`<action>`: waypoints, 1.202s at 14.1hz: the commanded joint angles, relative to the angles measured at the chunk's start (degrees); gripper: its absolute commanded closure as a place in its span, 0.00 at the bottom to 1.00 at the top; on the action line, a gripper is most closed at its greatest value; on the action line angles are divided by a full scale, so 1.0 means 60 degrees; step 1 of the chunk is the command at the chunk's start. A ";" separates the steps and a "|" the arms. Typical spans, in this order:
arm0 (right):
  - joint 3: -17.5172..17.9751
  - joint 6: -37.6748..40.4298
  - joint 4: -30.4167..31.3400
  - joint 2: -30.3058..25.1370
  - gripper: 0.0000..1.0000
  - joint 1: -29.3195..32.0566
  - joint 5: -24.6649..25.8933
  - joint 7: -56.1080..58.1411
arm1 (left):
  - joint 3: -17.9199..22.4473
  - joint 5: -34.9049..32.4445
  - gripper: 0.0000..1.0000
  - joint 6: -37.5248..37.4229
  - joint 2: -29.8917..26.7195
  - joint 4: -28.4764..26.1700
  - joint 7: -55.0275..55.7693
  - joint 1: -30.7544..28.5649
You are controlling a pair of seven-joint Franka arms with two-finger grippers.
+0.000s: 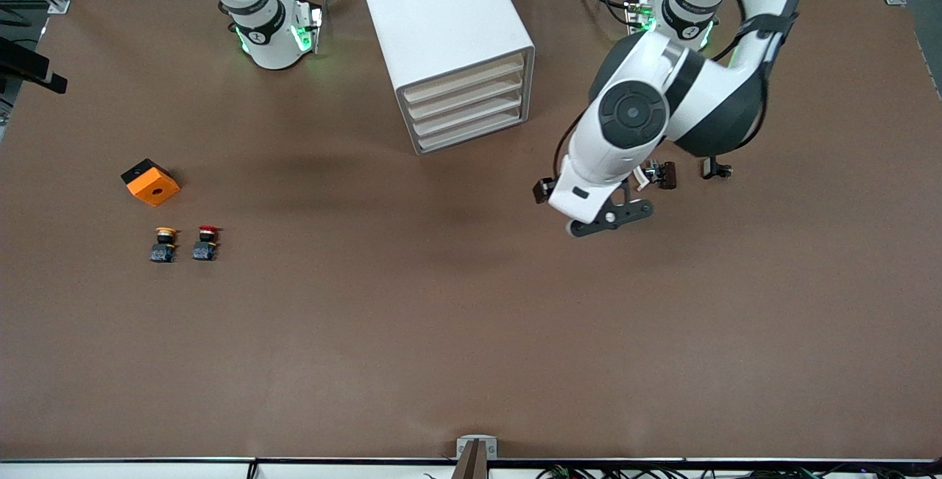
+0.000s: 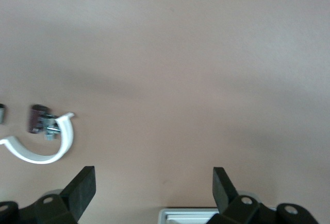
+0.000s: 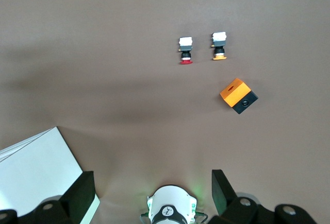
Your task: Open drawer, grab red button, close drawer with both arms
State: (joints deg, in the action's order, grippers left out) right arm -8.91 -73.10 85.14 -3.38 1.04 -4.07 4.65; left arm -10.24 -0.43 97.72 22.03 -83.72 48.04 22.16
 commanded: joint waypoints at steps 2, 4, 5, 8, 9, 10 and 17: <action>0.0575 -0.0400 0.0502 -0.0491 0.00 0.0163 0.0530 0.0134 | -0.0066 -0.0309 0.00 -0.0698 -0.0580 -0.0139 -0.0417 -0.0572; 0.0606 -0.0459 0.0517 -0.0521 0.00 0.0163 0.0575 0.0163 | -0.0081 -0.0572 0.00 -0.1182 -0.0857 -0.0153 -0.1380 -0.0748; 0.0635 -0.0560 0.0517 -0.0550 0.00 0.0163 0.0604 0.0206 | -0.0124 -0.0602 0.00 -0.1329 -0.1120 -0.0153 -0.1719 -0.1097; 0.0635 -0.0620 0.0531 -0.0579 0.00 0.0163 0.0649 0.0412 | -0.0154 -0.0544 0.00 -0.1973 -0.2187 -0.0620 -0.2831 -0.1700; 0.0635 -0.0620 0.0546 -0.0594 0.00 0.0178 0.0649 0.0412 | -0.0096 -0.0500 0.00 -0.2033 -0.2641 -0.0941 -0.3285 -0.1861; 0.0635 -0.0664 0.0546 -0.0623 0.00 0.0178 0.0649 0.0412 | -0.0038 -0.0471 0.00 -0.2034 -0.3168 -0.1350 -0.3768 -0.1964; 0.0591 -0.1176 0.1116 -0.1076 0.00 0.0339 0.0371 0.0339 | 0.1206 -0.0280 0.00 -0.2034 -0.4535 -0.2555 -0.5967 -0.2506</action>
State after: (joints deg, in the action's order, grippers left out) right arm -6.07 -78.94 88.67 -7.33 1.40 -1.11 6.21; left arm -5.11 -2.96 84.61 -3.45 -96.37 16.20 8.27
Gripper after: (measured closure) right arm 0.000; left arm 0.000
